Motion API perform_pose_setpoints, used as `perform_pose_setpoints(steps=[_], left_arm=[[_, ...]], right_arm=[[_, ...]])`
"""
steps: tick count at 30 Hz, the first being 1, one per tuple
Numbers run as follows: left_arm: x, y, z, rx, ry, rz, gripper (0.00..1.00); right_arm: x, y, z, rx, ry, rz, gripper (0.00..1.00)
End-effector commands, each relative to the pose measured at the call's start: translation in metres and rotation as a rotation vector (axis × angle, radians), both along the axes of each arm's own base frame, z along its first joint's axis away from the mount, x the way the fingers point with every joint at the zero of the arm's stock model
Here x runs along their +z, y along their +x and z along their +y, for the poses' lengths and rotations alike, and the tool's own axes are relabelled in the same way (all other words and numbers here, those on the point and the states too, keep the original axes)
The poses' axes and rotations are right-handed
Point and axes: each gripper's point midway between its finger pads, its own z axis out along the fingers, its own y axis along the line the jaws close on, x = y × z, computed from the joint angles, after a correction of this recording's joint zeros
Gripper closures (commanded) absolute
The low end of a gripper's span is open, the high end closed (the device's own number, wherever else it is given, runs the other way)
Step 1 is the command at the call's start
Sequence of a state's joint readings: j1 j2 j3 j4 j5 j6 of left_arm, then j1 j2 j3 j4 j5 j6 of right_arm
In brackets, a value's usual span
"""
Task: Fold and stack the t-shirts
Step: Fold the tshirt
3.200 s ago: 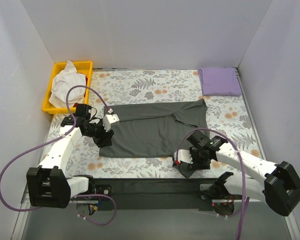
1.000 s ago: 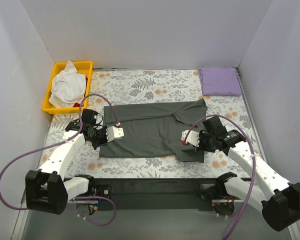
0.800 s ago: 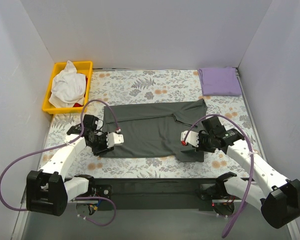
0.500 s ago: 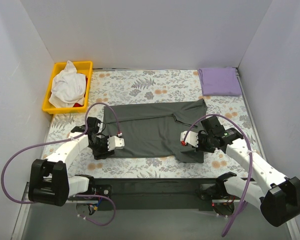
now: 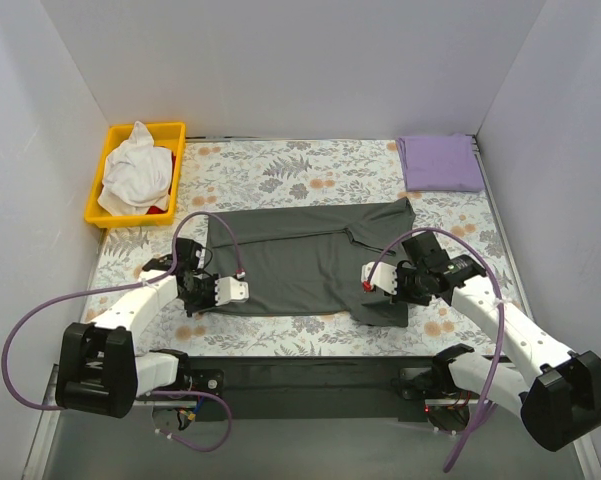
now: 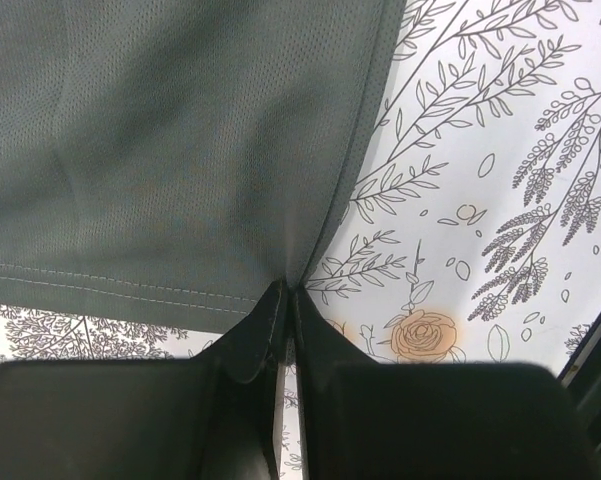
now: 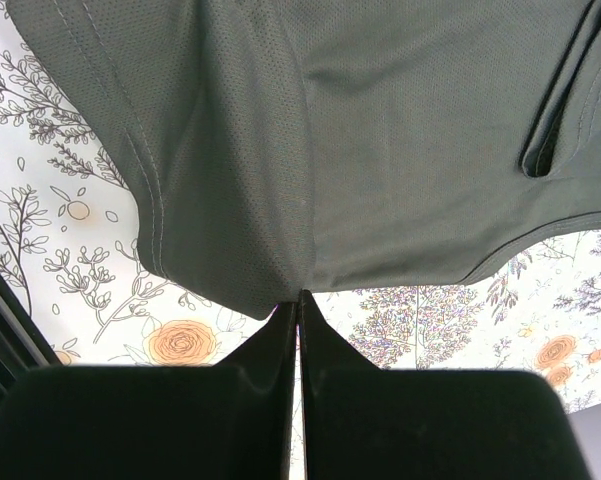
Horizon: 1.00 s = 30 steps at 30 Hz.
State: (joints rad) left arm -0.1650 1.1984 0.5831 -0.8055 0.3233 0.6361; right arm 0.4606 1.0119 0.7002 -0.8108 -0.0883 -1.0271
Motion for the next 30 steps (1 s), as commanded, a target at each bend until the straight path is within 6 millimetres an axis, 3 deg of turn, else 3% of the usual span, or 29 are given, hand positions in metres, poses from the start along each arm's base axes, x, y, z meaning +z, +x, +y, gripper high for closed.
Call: perform_pose_setpoints(steps=[1,3,6,11,22,30], left_arm=[[0.015,0.008,-0.002,-0.014,-0.014,-0.041,1.00],[0.024,0.007,-0.004,-0.021,-0.023,-0.030,1.00],[0.050,0.021,-0.013,-0.025,-0.061,-0.070,1.00],[0.066,0.039,-0.019,-0.007,-0.086,-0.089,1.00],[0.075,0.092,-0.016,0.063,-0.127,-0.085,1.00],[0.073,0.124,-0.013,0.085,-0.148,-0.099,1.00]], right_arm=[[0.017,0.012,0.002,0.039,0.005,-0.048,0.99],[0.023,0.017,0.001,0.030,0.010,-0.064,0.99],[0.040,0.029,0.000,0.027,0.021,-0.105,0.99],[0.046,0.046,-0.003,0.029,0.013,-0.111,0.99],[0.061,0.095,-0.002,0.061,0.003,-0.124,0.99],[0.053,0.129,0.005,0.058,0.004,-0.078,0.99]])
